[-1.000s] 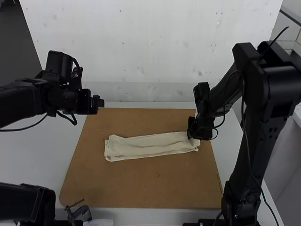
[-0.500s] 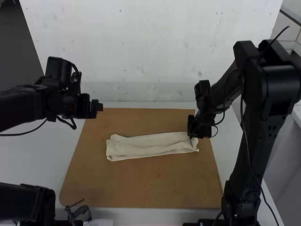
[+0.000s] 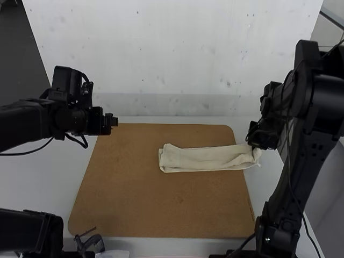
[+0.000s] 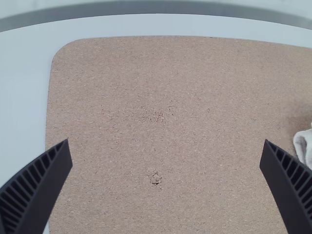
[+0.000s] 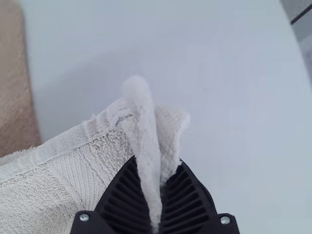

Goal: Fold the towel.

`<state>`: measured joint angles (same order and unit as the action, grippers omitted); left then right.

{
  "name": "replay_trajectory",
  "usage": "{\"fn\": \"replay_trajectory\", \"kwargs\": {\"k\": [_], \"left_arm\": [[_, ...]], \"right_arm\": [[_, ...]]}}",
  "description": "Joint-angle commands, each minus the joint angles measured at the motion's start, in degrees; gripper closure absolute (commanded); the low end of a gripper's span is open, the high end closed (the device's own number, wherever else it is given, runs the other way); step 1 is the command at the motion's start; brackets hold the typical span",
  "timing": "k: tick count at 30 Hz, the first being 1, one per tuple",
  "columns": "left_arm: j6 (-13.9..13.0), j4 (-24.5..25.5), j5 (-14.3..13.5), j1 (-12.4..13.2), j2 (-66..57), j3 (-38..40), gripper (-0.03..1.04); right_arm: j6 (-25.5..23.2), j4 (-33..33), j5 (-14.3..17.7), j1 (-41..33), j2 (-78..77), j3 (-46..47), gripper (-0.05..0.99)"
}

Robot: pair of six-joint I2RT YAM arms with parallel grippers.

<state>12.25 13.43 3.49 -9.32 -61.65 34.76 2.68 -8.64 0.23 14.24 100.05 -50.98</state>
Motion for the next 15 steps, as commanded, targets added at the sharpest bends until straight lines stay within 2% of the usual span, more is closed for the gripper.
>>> {"fn": "replay_trajectory", "kwargs": {"k": [1,8,12,15], "left_arm": [[-0.6,-0.6,0.9,0.0,0.3,-0.2,0.02],[-0.6,-1.7,0.9,-0.1,0.4,-1.5,0.02],[-0.6,-4.5,0.8,-0.1,-0.1,-2.6,0.02],[-0.6,-5.2,0.5,-0.3,-1.7,-2.7,0.02]], "right_arm": [[3.7,-1.0,1.0,3.6,0.8,-3.4,0.92],[4.3,-4.3,1.0,4.3,0.5,-5.4,0.92],[3.5,-6.2,1.0,-0.8,-4.1,-3.2,0.92],[0.2,-6.8,1.8,-6.9,-7.9,-1.8,0.92]]}}
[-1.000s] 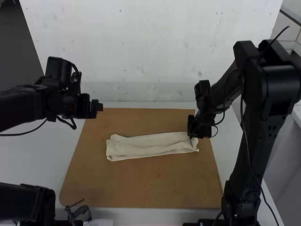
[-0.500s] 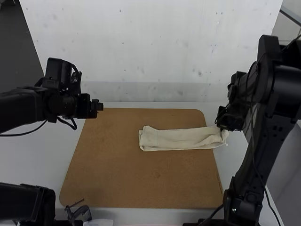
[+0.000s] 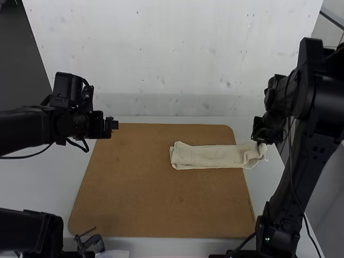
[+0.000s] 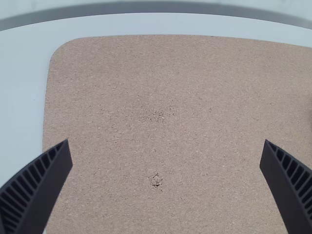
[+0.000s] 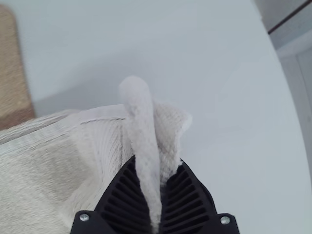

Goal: Fold the towel.

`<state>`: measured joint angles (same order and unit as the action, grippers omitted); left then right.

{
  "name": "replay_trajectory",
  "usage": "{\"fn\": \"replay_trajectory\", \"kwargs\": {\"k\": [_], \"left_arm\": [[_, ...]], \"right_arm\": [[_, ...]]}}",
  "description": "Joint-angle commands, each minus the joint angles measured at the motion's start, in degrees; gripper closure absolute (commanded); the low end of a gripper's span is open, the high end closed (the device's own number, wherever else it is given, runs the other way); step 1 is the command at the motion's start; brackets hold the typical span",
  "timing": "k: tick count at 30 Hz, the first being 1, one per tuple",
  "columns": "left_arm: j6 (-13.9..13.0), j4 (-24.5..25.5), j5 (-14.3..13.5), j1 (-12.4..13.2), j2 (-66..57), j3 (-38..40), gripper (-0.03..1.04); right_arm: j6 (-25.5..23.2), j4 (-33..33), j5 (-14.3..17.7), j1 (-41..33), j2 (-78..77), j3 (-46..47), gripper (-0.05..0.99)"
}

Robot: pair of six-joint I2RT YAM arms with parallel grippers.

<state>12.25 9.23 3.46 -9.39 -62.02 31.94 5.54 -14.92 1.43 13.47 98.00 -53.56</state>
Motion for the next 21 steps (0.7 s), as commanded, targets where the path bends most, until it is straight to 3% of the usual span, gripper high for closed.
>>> {"fn": "replay_trajectory", "kwargs": {"k": [1,9,14,21], "left_arm": [[-0.6,-1.0,0.4,-0.3,-1.5,0.2,0.02],[-1.0,-1.0,0.5,0.8,-0.6,-0.4,0.02],[-1.9,-1.0,0.7,1.7,0.6,-1.3,0.02],[-2.0,-1.0,0.8,1.9,0.6,-2.1,0.02]], "right_arm": [[-3.8,-0.8,1.2,-8.0,-6.9,1.3,0.92],[-15.6,-1.6,7.9,-30.5,-6.9,1.5,0.92],[-21.2,-2.4,10.3,-39.6,-2.0,-2.5,0.92],[-24.6,-4.2,12.9,-47.8,2.4,-8.8,0.92]]}}
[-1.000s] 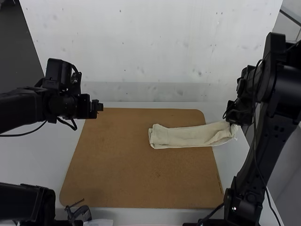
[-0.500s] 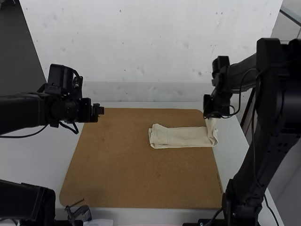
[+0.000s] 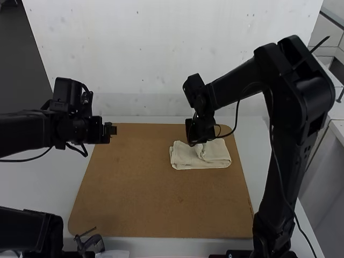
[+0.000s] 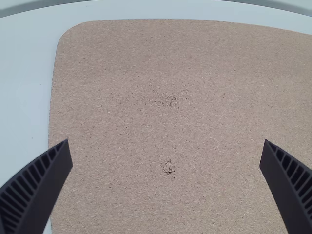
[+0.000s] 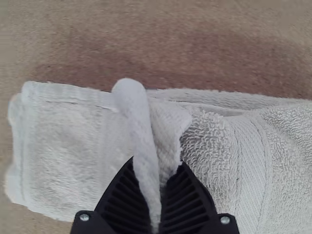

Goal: Fold the towel.

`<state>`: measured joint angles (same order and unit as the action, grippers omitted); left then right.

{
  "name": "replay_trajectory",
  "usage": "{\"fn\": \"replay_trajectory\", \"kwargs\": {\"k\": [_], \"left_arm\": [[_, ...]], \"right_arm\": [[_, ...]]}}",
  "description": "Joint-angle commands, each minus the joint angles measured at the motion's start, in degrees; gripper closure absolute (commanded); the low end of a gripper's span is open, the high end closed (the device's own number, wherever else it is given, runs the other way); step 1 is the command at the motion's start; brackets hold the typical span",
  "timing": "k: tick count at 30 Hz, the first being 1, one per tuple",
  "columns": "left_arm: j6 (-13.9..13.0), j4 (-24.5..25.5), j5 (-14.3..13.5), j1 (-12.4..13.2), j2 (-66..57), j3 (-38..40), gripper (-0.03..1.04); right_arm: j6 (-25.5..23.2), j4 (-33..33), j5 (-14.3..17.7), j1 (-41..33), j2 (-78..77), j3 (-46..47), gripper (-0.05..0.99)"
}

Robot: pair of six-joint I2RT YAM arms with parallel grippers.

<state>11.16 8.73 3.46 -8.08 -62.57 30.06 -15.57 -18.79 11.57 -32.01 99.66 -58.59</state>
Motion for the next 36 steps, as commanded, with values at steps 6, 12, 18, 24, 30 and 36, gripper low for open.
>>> {"fn": "replay_trajectory", "kwargs": {"k": [6,12,18,24,30,36], "left_arm": [[-0.9,-0.5,0.5,0.5,1.4,0.0,0.02],[-1.0,-0.6,0.4,0.5,1.4,0.0,0.02],[-1.0,-0.9,0.5,0.5,1.1,-0.4,0.02],[-1.0,-3.5,0.3,0.6,0.9,-1.1,0.02],[-1.0,-3.5,0.4,0.1,1.0,-1.1,0.02],[-0.8,-3.5,0.2,-0.5,1.2,-1.2,0.02]], "right_arm": [[-4.6,-1.7,3.9,-5.8,4.8,-8.1,0.92],[-5.3,-1.5,3.9,-8.3,8.2,-8.5,0.92],[-5.9,4.3,3.4,-9.3,5.5,-5.8,0.36],[-5.5,6.1,2.2,-7.1,-1.4,-3.6,0.23],[-3.6,4.2,2.0,-4.6,-3.7,-1.3,0.92],[-2.8,2.8,2.5,-6.3,-1.5,1.5,0.92]]}}
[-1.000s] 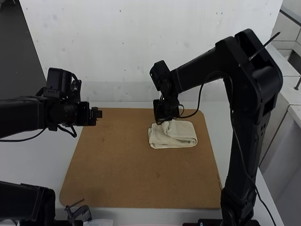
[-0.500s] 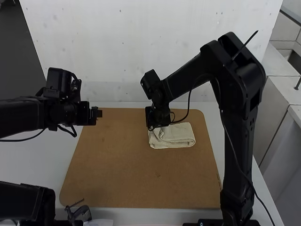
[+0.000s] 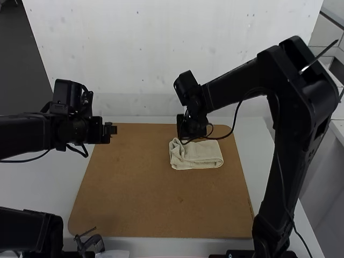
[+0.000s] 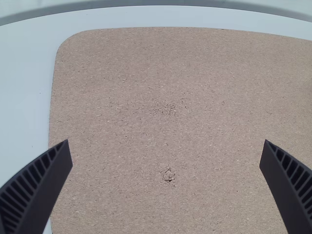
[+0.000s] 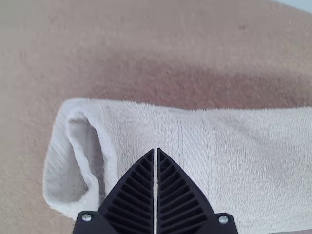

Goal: Fold the towel.

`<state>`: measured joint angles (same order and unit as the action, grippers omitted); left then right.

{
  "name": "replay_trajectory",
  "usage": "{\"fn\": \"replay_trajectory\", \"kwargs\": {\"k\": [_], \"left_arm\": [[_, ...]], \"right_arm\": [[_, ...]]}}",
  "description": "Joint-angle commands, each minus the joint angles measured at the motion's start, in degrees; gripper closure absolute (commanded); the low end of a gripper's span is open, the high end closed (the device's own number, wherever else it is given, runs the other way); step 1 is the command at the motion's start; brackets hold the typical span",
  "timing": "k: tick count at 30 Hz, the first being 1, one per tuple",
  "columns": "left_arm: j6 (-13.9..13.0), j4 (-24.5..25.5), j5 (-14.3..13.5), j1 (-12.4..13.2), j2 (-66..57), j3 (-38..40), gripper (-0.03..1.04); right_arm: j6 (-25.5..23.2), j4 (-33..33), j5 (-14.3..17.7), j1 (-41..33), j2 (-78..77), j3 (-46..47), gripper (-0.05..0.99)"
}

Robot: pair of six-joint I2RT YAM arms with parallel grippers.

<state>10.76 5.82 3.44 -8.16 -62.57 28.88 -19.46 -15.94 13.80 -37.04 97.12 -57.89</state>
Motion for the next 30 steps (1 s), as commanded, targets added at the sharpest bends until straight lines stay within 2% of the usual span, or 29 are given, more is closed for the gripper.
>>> {"fn": "replay_trajectory", "kwargs": {"k": [1,13,20,25,28,30], "left_arm": [[-0.3,-0.6,0.2,-0.5,1.2,-0.1,0.02],[-0.3,-0.5,-0.6,-0.8,2.8,-0.1,0.02],[-0.3,-0.5,-0.7,-0.9,2.5,-0.1,0.02],[-0.4,-0.6,-0.8,-1.0,2.4,-0.1,0.02],[-0.4,-0.6,-1.0,-1.0,2.4,-0.1,0.02],[-0.4,-0.6,-1.0,-1.0,2.3,-0.1,0.02]], "right_arm": [[1.1,-0.1,0.3,-1.6,1.5,0.9,0.92],[-0.2,3.4,1.1,-7.3,6.6,-1.6,0.92],[-0.8,3.3,1.4,-10.1,9.1,-3.6,0.92],[-0.8,3.3,1.8,-8.9,8.6,-3.8,0.92],[-0.1,3.4,3.6,-7.3,6.1,-3.6,0.92],[0.8,3.3,3.6,-5.8,4.0,-3.5,0.91]]}}
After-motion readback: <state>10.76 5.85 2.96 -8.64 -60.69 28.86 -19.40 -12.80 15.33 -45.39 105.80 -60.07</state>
